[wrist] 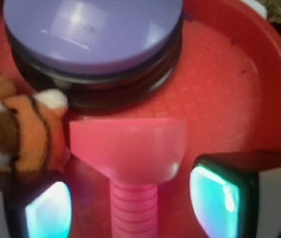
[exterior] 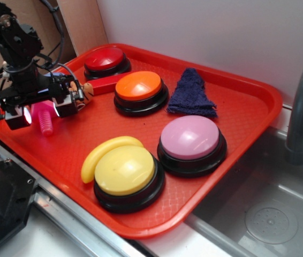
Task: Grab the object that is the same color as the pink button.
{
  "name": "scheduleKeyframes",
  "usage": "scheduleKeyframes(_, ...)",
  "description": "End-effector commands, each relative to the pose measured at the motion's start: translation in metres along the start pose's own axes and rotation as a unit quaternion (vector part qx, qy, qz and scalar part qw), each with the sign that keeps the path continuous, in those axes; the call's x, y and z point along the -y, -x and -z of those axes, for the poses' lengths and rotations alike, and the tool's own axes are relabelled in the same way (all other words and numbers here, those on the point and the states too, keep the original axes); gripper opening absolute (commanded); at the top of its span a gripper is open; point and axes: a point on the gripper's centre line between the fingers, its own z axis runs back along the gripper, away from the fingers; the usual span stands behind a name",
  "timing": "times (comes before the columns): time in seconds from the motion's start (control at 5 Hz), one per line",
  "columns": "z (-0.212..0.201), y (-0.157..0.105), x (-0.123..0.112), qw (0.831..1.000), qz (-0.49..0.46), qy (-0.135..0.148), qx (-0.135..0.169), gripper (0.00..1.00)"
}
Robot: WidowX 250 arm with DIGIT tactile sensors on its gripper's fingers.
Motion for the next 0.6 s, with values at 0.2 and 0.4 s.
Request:
scheduleKeyframes(0.2, -0.0004, -0.0037, -0.0020, 0.999, 0.017, 0.040, -0.008, 0.00)
scheduleKeyframes(0.4, -0.0054, -0.0043, 0.0005, 0.998, 0.036, 0.050, -0.008, 0.00)
